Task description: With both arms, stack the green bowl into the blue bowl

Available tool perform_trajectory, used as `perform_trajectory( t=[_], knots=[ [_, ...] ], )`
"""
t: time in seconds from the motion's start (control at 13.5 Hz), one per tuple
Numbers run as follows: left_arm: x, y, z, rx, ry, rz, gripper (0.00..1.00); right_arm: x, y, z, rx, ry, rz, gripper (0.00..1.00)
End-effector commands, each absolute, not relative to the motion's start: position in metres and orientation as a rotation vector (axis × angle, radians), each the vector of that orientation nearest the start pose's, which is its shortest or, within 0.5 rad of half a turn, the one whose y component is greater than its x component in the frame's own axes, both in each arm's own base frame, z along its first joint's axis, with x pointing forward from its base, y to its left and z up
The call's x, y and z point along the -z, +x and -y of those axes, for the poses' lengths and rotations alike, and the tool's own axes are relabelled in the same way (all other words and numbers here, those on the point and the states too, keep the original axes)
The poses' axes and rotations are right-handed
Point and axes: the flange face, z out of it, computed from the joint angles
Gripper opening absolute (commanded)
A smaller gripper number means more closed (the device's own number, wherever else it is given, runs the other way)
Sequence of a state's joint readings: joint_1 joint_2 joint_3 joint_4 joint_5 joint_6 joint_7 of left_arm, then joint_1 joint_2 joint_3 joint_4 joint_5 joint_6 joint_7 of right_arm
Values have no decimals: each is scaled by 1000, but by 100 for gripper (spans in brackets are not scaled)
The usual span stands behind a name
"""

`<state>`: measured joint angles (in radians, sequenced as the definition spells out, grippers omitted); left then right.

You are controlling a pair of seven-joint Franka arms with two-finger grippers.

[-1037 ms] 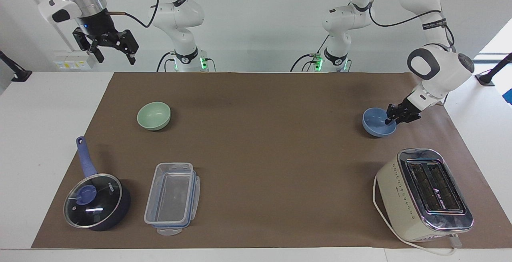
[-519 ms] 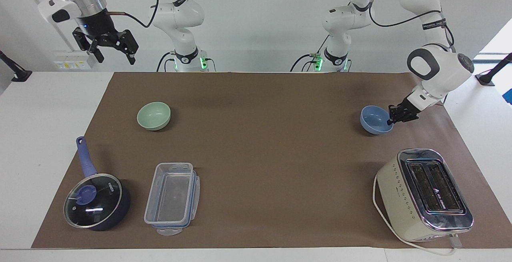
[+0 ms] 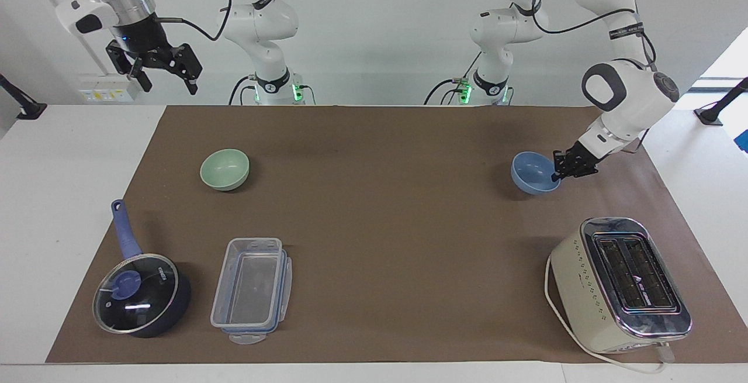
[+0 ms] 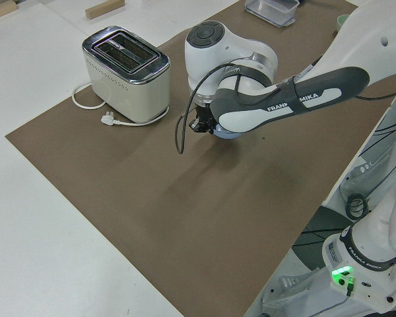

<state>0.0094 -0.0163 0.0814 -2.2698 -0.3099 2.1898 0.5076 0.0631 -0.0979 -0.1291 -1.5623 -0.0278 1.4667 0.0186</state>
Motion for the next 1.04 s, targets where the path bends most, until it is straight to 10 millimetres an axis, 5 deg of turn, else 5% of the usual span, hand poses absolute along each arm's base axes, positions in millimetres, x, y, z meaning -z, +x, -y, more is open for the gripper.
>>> perform_trajectory(
  t=[0.0, 0.3, 0.67, 0.96],
  knots=[
    [-366, 506, 33, -16, -3392, -309, 0, -670, 505, 47, 24, -3151, -106, 100],
    [-367, 497, 144, 14, -3387, -177, 0, -661, 504, 59, -3, -3149, -132, 100],
    [-343, 460, 270, 40, -3383, -94, 0, -619, 512, 71, -25, -3149, -60, 100],
    [-335, 434, 314, 7, -3380, -55, 0, -568, 515, 93, -29, -3142, 4, 100]
  ],
)
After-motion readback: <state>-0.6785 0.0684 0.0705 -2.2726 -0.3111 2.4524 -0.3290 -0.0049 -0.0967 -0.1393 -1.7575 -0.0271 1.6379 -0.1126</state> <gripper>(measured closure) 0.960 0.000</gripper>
